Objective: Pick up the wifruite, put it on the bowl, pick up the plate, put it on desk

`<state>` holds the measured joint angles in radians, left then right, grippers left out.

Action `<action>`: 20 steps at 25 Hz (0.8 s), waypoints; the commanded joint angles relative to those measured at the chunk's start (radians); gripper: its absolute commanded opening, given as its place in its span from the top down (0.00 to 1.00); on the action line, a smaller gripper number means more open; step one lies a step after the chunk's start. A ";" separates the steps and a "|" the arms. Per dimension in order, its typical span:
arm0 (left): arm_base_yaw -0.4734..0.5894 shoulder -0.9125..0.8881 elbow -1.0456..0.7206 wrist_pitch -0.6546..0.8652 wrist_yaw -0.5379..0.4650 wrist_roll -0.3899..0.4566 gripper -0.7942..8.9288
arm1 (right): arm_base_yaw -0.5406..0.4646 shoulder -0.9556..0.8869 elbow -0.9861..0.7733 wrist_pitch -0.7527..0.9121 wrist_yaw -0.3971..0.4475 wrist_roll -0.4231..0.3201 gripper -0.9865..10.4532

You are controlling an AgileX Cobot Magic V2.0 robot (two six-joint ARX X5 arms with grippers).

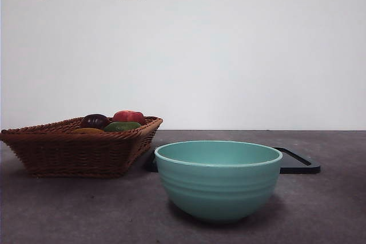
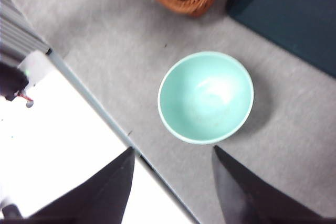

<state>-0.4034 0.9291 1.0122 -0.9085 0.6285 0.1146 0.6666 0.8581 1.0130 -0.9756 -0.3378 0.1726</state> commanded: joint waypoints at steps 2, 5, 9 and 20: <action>-0.005 0.006 0.010 0.007 0.007 0.012 0.54 | 0.006 0.010 0.016 0.003 -0.002 -0.005 0.71; -0.005 0.006 0.010 0.006 0.007 0.012 0.54 | 0.006 0.010 0.016 0.003 -0.002 -0.005 0.71; -0.005 0.006 0.010 0.007 0.007 0.012 0.54 | 0.006 0.010 0.016 0.003 -0.002 -0.005 0.71; -0.005 0.006 0.010 0.007 0.007 0.012 0.73 | 0.006 0.010 0.016 0.002 -0.002 -0.005 0.82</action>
<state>-0.4034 0.9291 1.0122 -0.9085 0.6285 0.1146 0.6666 0.8597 1.0130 -0.9791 -0.3378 0.1726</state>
